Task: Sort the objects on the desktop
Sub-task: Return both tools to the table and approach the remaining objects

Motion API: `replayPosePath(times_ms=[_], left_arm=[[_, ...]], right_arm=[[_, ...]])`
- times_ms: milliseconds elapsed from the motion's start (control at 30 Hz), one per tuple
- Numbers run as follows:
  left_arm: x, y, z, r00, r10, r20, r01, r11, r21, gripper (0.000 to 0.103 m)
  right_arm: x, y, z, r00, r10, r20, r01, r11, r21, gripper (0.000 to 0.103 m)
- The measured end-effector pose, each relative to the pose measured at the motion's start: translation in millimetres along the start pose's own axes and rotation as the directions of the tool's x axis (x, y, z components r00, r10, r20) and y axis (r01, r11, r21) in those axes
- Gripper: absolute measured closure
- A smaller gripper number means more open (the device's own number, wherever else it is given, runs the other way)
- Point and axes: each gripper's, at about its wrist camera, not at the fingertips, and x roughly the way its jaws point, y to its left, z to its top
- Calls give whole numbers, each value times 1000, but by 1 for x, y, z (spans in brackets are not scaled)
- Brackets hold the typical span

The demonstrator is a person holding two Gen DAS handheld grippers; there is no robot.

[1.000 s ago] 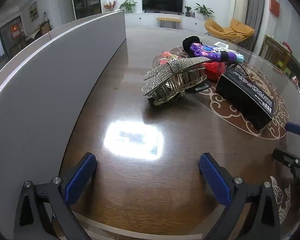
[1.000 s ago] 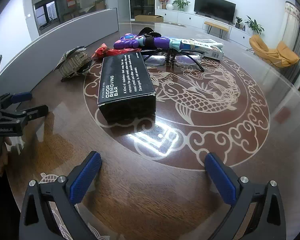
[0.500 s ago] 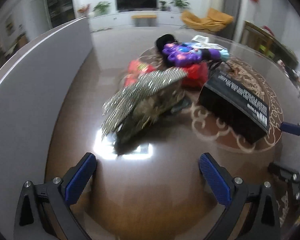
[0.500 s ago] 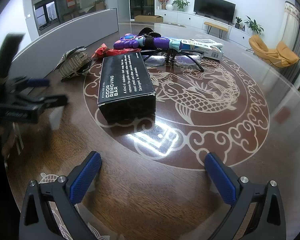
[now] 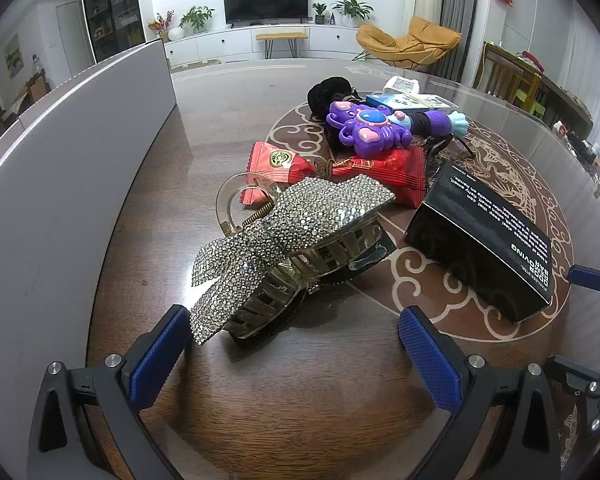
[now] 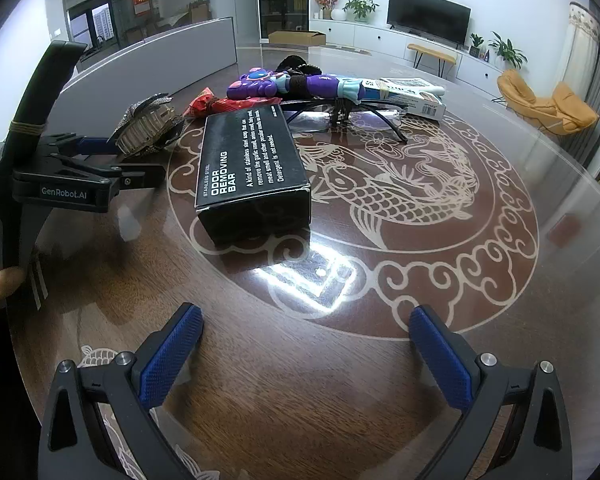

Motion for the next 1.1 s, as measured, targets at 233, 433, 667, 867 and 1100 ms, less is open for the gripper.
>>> replayPosePath(times_ms=[233, 433, 667, 867, 1100], left_arm=[[-1, 0, 0, 1000, 0, 0, 0, 1000, 0, 0], [0, 0, 0, 1000, 0, 0, 0, 1000, 0, 0], [0, 0, 0, 1000, 0, 0, 0, 1000, 0, 0], [0, 0, 0, 1000, 0, 0, 0, 1000, 0, 0], [-1, 1, 0, 1000, 0, 0, 0, 1000, 0, 0]], right_arm=[[0, 0, 0, 1000, 0, 0, 0, 1000, 0, 0], [0, 0, 0, 1000, 0, 1, 0, 1000, 1, 0], [-2, -2, -1, 1000, -8, 2, 8, 1000, 11, 0], [-3, -2, -1, 1000, -13, 2, 13, 1000, 16, 0], [-2, -2, 0, 1000, -17, 3, 17, 1000, 22, 0]])
